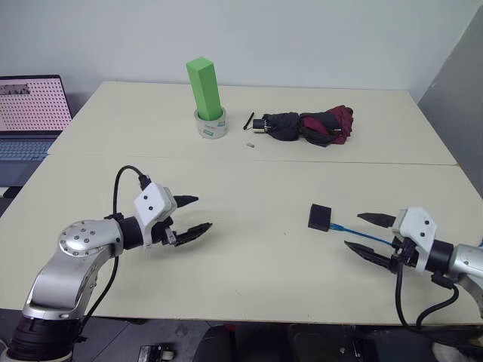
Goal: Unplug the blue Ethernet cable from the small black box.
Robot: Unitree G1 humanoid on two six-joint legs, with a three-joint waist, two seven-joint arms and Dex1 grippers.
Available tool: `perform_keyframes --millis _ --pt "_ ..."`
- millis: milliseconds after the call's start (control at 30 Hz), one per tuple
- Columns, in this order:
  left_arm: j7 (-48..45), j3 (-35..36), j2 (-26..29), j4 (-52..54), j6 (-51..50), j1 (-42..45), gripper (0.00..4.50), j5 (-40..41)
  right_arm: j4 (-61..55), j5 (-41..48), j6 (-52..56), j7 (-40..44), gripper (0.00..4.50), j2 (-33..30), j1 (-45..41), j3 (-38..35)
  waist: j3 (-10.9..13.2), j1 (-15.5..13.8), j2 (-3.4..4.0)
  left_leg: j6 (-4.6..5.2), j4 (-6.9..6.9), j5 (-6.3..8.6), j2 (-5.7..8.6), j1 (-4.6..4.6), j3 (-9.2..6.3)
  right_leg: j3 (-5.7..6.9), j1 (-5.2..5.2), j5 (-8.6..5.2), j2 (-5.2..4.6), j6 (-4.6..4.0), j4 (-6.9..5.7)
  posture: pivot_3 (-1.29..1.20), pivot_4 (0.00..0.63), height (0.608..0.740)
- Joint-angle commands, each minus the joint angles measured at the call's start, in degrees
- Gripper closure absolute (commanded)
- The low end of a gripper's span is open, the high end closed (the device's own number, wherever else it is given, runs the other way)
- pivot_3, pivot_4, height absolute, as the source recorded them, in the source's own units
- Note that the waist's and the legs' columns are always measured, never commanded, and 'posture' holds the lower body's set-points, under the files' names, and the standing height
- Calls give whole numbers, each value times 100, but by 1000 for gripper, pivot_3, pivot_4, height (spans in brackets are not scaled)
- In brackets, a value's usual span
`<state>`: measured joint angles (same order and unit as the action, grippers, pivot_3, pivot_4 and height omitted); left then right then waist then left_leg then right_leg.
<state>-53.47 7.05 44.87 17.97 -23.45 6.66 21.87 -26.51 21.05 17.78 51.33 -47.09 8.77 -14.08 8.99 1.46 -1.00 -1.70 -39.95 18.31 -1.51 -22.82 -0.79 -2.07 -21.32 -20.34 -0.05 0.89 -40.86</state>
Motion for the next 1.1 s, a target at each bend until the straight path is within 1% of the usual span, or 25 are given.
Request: perform_keyframes --millis 33,300,533,600,800,933,1100 --pt "-148 33 108 276 70 -56 658 91 -112 -62 -136 -15 891 -30 62 -110 0 0 0 0 0 0 0 0 0 0 0 0 0 0 0 0 150 740" --pt "-117 -6 100 344 -11 -58 658 86 -145 -112 -105 -41 891 -28 110 -81 0 -1 0 0 0 0 0 0 0 -1 0 0 0 0 0 0 150 740" --pt "-110 -252 13 442 -100 68 658 126 -13 -430 -57 -136 891 -53 -20 231 0 -1 0 0 -1 0 1 0 1 -1 0 0 0 0 0 0 150 740" --pt "-215 -323 -101 513 -59 99 658 303 121 -570 73 -183 891 -100 -141 375 0 1 0 -1 -1 -1 1 0 1 -3 0 0 0 0 0 0 150 740" --pt "-451 -608 -94 503 -146 279 658 389 709 -720 80 77 891 -266 -698 726 0 2 0 -3 -1 -2 1 1 2 -3 0 0 0 0 0 0 150 740" --pt "-713 -889 -44 479 -41 358 658 290 1370 -775 77 327 891 -257 -1300 1108 1 6 1 -3 -2 -2 2 4 5 -6 1 0 1 0 -1 0 150 740" --pt "-713 -1141 -183 450 51 451 658 181 2404 -1006 -158 650 891 -144 -2044 1623 1 2 1 -8 -3 -5 1 1 6 -7 -1 0 2 0 1 0 150 740"
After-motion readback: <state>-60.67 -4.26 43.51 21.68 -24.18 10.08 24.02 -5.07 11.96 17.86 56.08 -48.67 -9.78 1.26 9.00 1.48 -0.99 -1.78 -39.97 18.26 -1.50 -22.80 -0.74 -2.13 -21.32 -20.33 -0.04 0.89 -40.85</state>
